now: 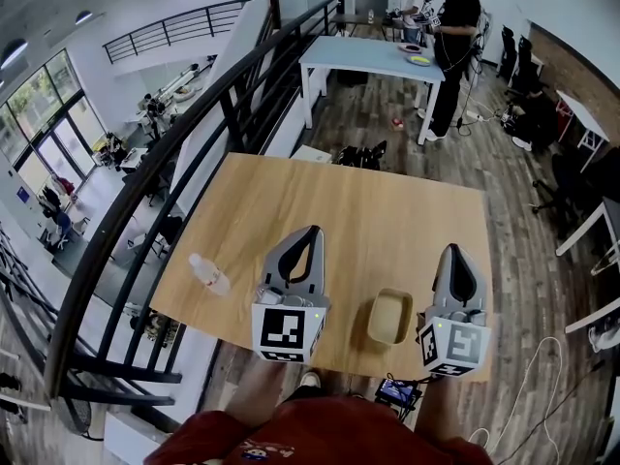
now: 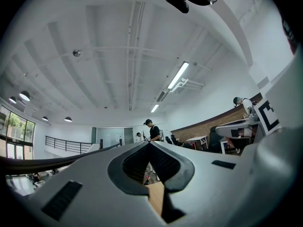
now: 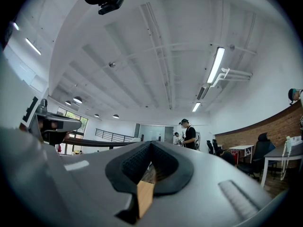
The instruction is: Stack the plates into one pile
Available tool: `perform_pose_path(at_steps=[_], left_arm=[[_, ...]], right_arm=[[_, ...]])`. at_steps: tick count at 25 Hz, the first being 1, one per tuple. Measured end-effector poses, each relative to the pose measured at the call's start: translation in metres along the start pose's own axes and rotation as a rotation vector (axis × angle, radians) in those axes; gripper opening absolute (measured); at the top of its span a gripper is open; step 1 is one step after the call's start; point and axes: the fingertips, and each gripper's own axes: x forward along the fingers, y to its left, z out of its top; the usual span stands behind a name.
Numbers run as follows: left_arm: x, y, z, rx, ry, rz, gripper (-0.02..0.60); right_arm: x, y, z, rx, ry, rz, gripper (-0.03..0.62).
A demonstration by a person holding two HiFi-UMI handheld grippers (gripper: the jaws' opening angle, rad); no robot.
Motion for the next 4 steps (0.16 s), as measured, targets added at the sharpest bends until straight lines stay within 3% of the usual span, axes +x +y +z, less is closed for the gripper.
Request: perform_pose_path(at_steps=[4], left_arm=[[0.0011,0.0005,0.0015,-0.003,0.002,0.003,0.006]], right_arm=[[0.0021,-0.0005,0.0019,-0.001,-0.001,0.001,0.011]])
